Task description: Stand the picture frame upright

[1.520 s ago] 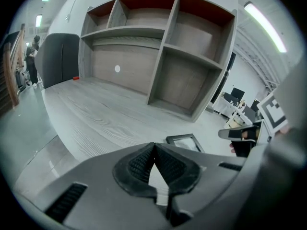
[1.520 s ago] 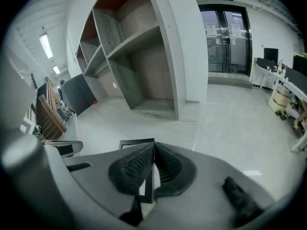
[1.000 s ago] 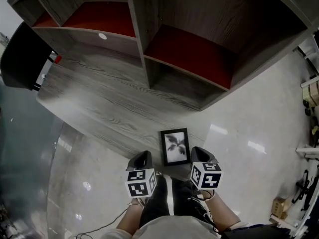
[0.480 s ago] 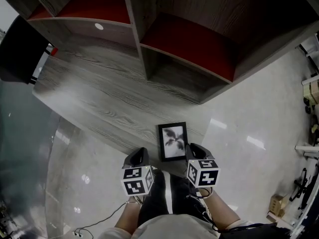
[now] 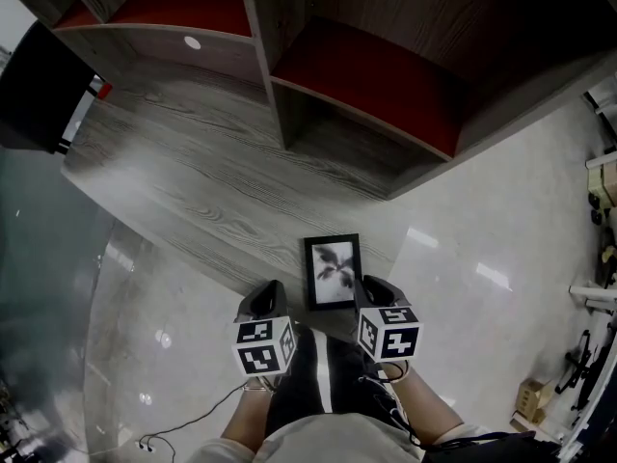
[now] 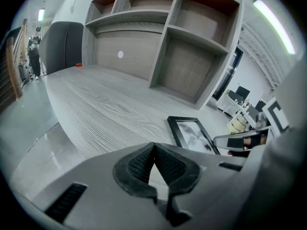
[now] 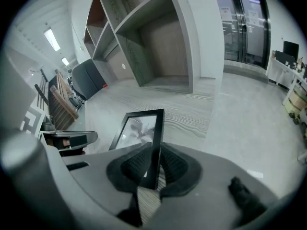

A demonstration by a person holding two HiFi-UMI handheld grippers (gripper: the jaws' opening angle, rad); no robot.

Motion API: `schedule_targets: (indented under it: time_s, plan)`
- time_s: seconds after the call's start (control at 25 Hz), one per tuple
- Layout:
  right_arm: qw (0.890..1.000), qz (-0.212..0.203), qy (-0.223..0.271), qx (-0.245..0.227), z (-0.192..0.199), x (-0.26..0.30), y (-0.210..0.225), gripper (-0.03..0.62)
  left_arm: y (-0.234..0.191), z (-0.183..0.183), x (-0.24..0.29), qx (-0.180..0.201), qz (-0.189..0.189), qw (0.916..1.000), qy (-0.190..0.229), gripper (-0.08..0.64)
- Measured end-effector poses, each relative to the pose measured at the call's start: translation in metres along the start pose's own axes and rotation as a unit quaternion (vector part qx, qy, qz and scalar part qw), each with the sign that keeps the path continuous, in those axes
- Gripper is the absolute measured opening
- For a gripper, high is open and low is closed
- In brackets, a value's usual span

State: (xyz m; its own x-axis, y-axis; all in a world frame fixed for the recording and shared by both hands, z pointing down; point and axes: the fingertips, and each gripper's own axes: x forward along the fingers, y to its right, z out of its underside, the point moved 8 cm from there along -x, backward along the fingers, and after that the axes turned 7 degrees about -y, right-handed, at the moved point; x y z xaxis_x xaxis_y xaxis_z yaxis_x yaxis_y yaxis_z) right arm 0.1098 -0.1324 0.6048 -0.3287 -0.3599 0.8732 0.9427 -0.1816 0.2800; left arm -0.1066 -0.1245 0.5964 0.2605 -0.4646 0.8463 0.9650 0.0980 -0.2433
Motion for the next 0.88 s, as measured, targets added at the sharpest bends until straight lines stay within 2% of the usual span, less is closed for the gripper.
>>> schedule_targets:
  time_s: [0.56,0.88]
  plan:
    - [0.999,-0.005,-0.029,-0.014,-0.003,0.012,-0.001,0.117,-0.003,-0.002,0.004,-0.013,-0.009,0.9999,0.000,0.012]
    - [0.999,-0.008,-0.048,-0.005,-0.005,0.014,-0.002,0.115,-0.005,-0.002,0.005,-0.014,-0.010,0.9998,-0.001,0.012]
